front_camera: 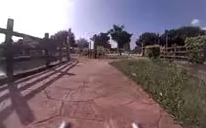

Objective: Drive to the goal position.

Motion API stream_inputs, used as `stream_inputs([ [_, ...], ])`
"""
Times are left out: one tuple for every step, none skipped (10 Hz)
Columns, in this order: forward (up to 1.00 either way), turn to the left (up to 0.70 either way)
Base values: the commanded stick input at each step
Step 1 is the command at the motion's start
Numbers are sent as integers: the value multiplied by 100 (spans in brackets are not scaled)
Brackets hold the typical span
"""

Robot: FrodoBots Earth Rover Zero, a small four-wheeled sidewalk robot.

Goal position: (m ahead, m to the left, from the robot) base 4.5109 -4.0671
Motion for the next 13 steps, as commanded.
stream_inputs([
  [50, 0],
  [50, 0],
  [50, 0],
  [50, 0],
  [50, 0],
  [50, 0],
  [50, 0],
  [50, 0],
  [50, 0],
  [50, 0],
  [50, 0],
  [50, 0],
  [50, 1],
])
